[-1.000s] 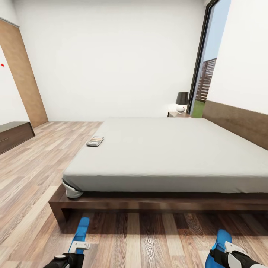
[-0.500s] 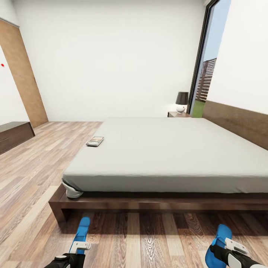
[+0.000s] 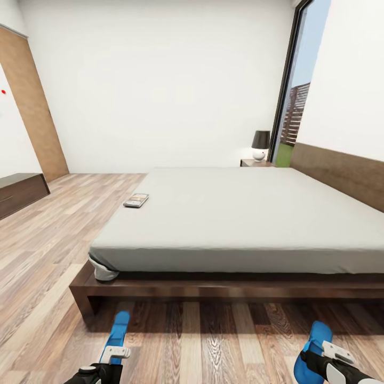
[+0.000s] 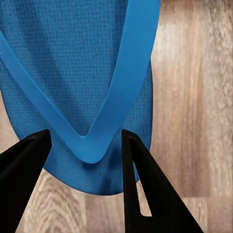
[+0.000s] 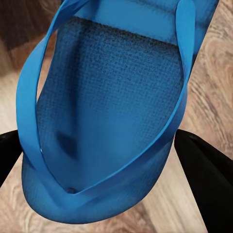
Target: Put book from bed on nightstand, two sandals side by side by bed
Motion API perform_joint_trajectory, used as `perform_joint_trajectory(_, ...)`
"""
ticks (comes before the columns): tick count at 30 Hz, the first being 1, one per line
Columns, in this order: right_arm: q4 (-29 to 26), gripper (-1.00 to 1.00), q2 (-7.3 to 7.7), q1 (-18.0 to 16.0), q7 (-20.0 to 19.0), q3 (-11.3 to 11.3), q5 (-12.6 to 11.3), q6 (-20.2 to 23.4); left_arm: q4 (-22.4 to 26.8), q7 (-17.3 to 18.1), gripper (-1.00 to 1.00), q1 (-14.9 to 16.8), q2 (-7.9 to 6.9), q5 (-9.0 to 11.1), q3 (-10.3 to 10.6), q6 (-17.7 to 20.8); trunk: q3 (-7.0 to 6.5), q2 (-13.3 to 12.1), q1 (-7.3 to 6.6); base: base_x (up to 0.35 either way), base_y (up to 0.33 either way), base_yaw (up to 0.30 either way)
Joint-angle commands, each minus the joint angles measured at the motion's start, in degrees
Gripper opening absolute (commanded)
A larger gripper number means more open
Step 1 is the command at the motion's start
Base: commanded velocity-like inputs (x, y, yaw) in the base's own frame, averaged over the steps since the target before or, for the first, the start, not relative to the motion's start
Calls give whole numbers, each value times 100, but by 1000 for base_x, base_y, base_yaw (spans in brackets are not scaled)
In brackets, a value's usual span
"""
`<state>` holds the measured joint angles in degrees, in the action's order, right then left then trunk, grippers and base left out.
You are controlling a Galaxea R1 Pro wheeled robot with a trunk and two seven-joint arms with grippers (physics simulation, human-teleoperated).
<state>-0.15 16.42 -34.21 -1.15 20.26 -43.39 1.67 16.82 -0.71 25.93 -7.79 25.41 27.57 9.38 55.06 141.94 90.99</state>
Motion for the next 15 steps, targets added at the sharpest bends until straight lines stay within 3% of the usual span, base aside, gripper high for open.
perform_joint_trajectory(1,-2,-100,2,-5,-11,48,-55,16,14,-8,-100,1,8,34,29,29,24,44,21,0,0,0)
perform_joint_trajectory(4,-10,-100,11,-3,-81,43,-58,21,14,-8,-100,0,50,34,29,29,81,131,70,0,0,0)
perform_joint_trajectory(6,-14,-100,92,-4,-480,36,-62,29,14,-8,-100,0,57,34,29,29,125,134,76,0,0,0)
perform_joint_trajectory(8,12,-100,430,-1,-1700,32,-65,66,14,-8,-100,0,58,34,29,29,170,136,81,0,0,0)
perform_joint_trajectory(9,27,-100,682,0,-2680,31,-69,85,14,-8,-100,0,62,34,29,29,192,138,83,0,0,0)
perform_joint_trajectory(10,35,-100,807,-1,-3273,31,-70,93,14,-8,-100,0,64,34,29,29,214,139,86,0,0,0)
perform_joint_trajectory(13,54,-100,1014,1,-4993,31,-73,104,14,-8,-100,0,66,34,29,29,280,143,94,0,0,0)
perform_joint_trajectory(15,64,-100,1045,0,-5451,31,-77,105,14,-8,-100,2,66,34,29,29,325,146,99,0,0,0)
